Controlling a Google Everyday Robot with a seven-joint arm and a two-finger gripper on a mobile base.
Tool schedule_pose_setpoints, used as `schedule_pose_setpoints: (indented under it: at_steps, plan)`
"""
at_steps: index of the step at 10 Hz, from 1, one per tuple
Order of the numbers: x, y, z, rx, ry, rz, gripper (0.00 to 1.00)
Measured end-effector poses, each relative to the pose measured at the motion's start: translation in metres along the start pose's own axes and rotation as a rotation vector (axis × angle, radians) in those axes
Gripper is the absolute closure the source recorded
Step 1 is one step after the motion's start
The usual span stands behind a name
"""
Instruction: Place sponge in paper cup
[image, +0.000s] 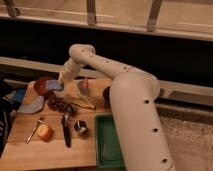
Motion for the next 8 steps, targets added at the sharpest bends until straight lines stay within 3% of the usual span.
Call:
schedule_pose_setpoints:
  at_steps: [3,8]
  plan:
    - [0.001,-0.009,-0.003,0.003,-0.007,0.034,0.22]
    - [-0.005,-0.019,-0.019,0.012,-0.049,0.061,0.20]
